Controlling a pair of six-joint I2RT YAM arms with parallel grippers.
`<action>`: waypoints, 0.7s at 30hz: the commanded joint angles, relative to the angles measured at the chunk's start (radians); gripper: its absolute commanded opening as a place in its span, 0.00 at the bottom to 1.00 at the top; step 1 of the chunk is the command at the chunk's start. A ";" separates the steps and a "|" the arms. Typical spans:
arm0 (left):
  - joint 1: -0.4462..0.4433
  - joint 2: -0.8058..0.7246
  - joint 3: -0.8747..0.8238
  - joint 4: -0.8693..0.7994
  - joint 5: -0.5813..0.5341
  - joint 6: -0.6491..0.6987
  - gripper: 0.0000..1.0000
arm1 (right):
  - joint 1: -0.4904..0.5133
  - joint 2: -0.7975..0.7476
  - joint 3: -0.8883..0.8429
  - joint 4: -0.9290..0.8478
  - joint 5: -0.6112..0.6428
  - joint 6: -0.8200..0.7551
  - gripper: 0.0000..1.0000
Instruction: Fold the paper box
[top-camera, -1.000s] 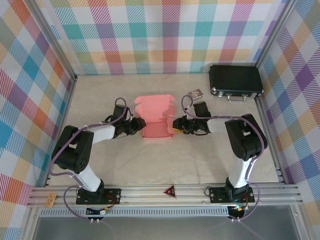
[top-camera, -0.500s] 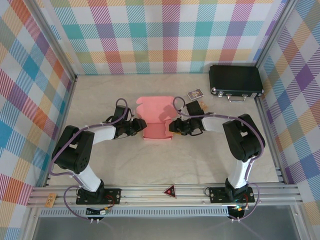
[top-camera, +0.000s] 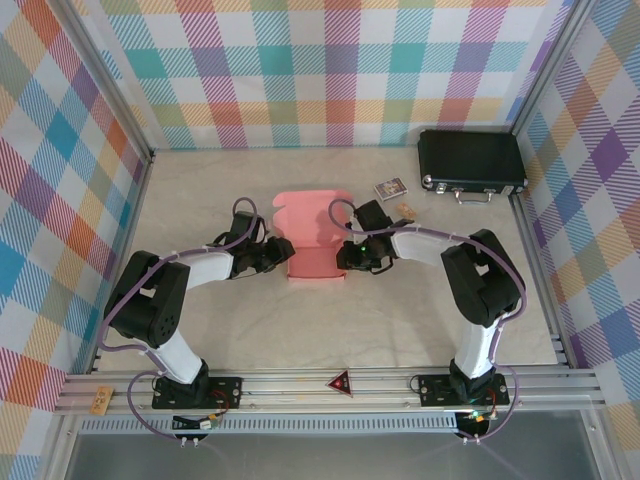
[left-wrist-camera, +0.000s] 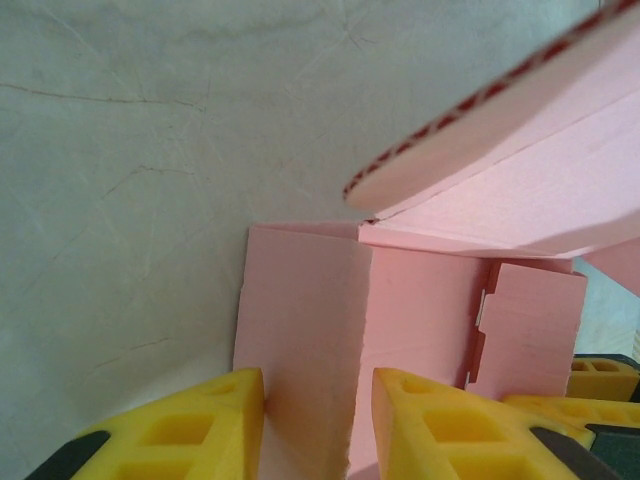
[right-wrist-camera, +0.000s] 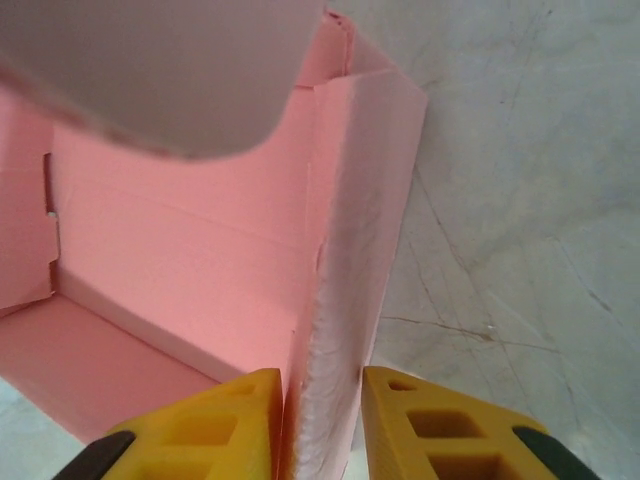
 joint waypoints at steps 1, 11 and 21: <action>-0.018 -0.003 -0.006 0.000 -0.016 -0.017 0.33 | 0.018 0.011 0.046 -0.111 0.090 -0.050 0.27; -0.038 -0.004 -0.007 -0.006 -0.033 -0.028 0.33 | 0.069 0.052 0.129 -0.245 0.230 -0.090 0.25; -0.049 0.000 -0.006 -0.009 -0.041 -0.037 0.33 | 0.107 0.082 0.171 -0.314 0.357 -0.102 0.15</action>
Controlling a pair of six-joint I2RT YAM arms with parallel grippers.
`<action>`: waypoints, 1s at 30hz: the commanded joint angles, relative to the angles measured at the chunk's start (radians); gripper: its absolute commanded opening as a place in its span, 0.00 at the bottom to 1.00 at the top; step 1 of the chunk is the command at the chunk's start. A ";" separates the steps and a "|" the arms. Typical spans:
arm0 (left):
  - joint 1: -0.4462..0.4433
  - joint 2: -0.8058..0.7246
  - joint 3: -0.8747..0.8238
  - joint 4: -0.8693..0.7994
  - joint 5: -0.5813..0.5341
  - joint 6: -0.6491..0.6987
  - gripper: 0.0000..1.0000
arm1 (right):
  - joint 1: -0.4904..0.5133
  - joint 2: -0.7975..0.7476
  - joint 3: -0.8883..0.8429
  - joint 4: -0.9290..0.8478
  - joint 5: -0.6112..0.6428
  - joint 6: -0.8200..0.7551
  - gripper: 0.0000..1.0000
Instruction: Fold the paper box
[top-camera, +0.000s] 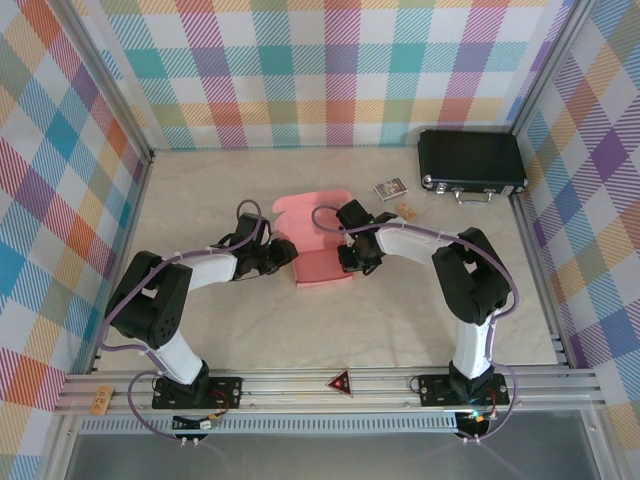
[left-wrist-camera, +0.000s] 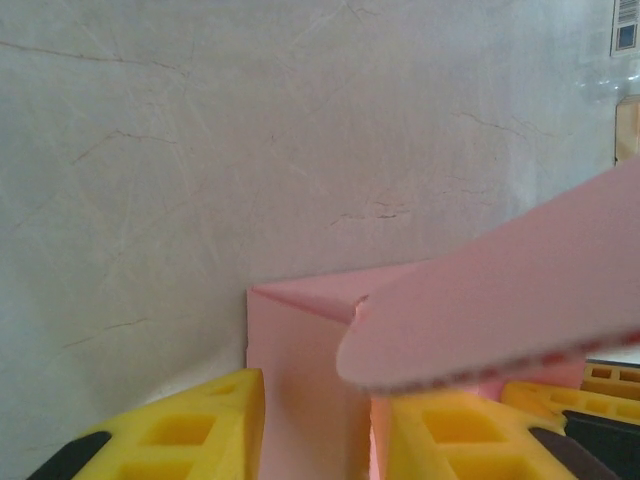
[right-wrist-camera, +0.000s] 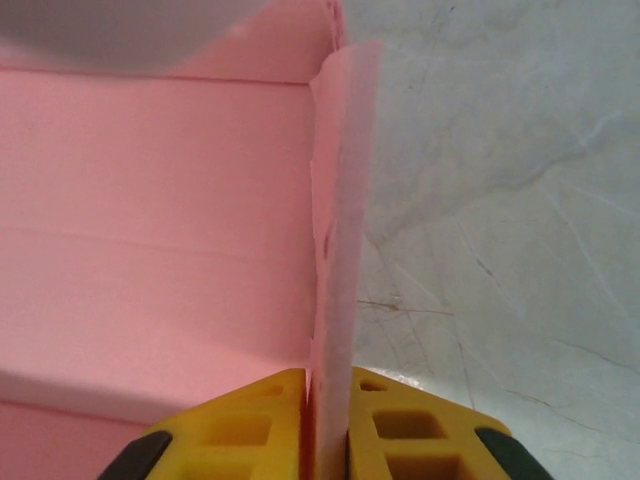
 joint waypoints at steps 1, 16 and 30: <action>-0.013 0.001 -0.005 -0.003 -0.007 -0.007 0.33 | 0.021 0.034 0.033 -0.084 0.076 -0.022 0.14; -0.031 0.030 0.019 0.007 0.005 -0.015 0.33 | 0.108 0.077 0.098 -0.205 0.344 0.046 0.11; -0.039 0.063 0.041 0.012 0.010 -0.018 0.33 | 0.190 0.181 0.201 -0.358 0.589 0.152 0.11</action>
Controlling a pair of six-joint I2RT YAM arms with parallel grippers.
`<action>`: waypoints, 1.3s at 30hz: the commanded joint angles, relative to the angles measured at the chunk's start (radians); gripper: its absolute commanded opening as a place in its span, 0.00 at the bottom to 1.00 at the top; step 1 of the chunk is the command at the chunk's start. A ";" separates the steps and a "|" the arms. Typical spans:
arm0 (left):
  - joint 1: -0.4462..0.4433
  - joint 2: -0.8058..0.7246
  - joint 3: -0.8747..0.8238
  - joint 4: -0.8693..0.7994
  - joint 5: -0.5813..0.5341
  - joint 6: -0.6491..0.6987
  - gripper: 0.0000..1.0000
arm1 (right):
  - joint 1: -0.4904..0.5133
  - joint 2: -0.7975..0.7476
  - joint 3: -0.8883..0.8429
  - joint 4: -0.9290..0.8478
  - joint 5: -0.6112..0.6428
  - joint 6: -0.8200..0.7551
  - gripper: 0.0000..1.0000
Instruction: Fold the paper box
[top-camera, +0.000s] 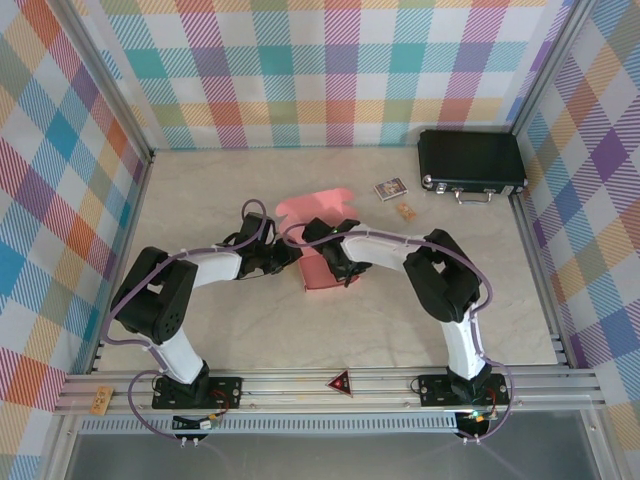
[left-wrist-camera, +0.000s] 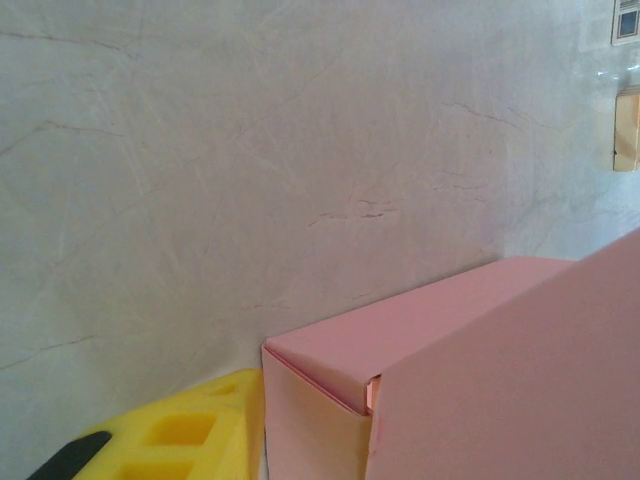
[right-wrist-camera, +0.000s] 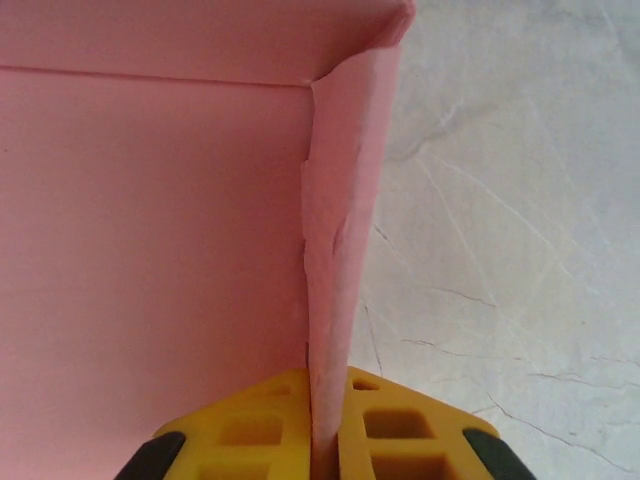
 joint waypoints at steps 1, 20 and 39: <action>-0.015 0.024 0.019 -0.006 0.006 -0.003 0.33 | 0.011 0.045 0.026 -0.107 0.110 0.054 0.11; -0.015 0.015 0.024 -0.027 0.001 0.007 0.33 | -0.030 -0.066 0.018 -0.040 0.011 0.080 0.22; -0.015 0.027 0.049 -0.052 -0.004 0.030 0.33 | -0.091 -0.095 0.020 0.081 -0.168 -0.033 0.34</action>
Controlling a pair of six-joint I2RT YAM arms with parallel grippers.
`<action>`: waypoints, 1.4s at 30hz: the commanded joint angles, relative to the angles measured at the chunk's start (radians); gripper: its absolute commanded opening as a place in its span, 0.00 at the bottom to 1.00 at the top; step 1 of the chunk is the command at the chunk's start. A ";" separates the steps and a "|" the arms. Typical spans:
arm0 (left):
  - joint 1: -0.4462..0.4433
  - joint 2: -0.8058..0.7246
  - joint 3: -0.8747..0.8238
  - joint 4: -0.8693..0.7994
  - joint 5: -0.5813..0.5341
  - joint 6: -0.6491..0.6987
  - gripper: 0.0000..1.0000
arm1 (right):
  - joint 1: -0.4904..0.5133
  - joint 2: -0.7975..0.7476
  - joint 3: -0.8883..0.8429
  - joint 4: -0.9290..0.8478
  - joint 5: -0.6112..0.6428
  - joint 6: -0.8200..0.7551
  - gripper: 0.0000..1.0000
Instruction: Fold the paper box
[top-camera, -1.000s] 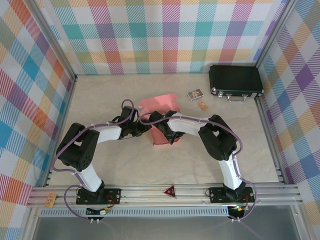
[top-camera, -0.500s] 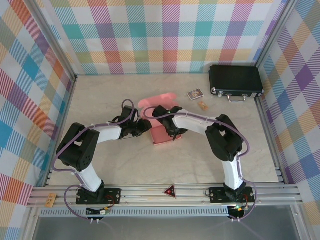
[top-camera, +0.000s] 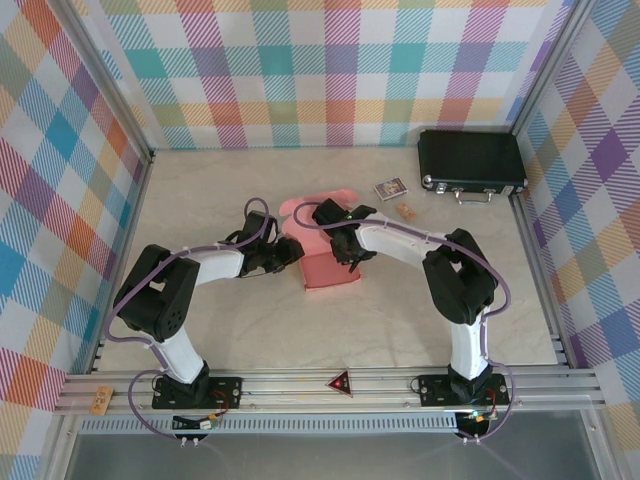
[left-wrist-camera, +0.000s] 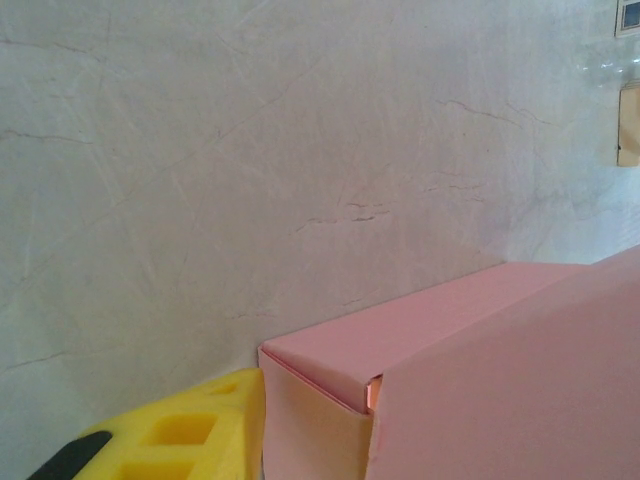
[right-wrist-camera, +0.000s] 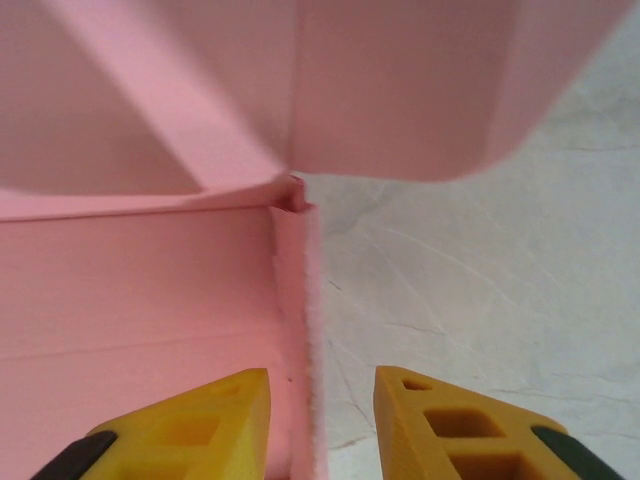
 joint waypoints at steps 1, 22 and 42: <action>-0.008 0.007 0.017 -0.029 -0.003 0.022 0.33 | -0.009 0.001 0.006 0.028 -0.054 -0.040 0.34; -0.008 0.017 0.022 -0.028 0.002 0.022 0.33 | -0.009 0.127 0.080 0.007 0.035 -0.047 0.22; -0.008 0.026 0.025 -0.028 0.002 0.021 0.33 | -0.009 0.182 0.076 -0.025 0.060 -0.054 0.15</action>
